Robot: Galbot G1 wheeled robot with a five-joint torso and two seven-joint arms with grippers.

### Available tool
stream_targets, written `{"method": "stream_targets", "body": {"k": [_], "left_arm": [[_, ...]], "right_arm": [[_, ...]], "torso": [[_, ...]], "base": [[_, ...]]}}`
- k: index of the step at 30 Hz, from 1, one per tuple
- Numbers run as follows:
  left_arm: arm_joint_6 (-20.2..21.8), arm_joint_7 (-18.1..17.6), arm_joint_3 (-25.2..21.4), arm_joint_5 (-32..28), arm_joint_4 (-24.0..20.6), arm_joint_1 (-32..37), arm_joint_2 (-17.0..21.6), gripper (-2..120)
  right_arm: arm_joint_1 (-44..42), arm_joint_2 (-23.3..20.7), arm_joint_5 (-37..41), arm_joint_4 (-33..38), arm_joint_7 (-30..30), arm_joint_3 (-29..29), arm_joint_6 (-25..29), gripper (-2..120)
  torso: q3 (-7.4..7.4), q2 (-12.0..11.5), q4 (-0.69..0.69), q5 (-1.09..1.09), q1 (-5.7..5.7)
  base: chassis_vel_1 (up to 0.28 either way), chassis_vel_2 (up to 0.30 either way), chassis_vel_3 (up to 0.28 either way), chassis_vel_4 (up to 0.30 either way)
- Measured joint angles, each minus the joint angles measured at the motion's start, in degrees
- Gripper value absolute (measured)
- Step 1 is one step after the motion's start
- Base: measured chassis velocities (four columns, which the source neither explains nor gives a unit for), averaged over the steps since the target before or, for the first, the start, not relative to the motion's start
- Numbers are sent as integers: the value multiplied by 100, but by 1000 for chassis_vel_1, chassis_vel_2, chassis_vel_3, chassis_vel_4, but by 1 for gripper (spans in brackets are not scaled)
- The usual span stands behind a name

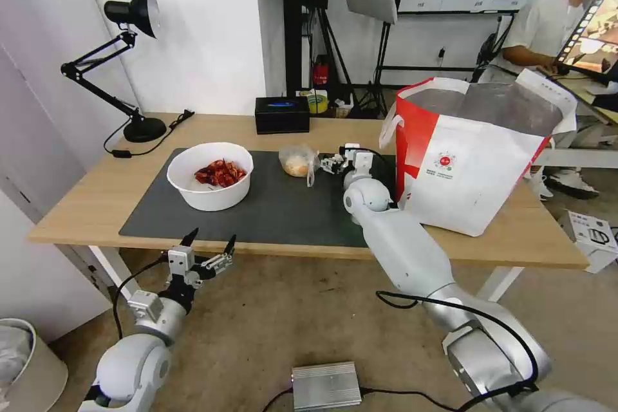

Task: Pick up the trash from the table and place it into the takeout bag.

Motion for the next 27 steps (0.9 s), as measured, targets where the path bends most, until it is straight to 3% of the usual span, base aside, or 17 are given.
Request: {"method": "stream_targets", "body": {"k": [17,27], "left_arm": [[-18,6,34,54,82,-52,-74,100],[-41,7,18,96,82,-9,-122,100]], "right_arm": [[-13,81,-1,-184,-28,136,0,38],[-21,129,0,-260,-28,181,3,36]], "torso": [[0,0,0,0,0],[0,0,0,0,0]], "base": [[0,0,0,0],[0,0,0,0]]}}
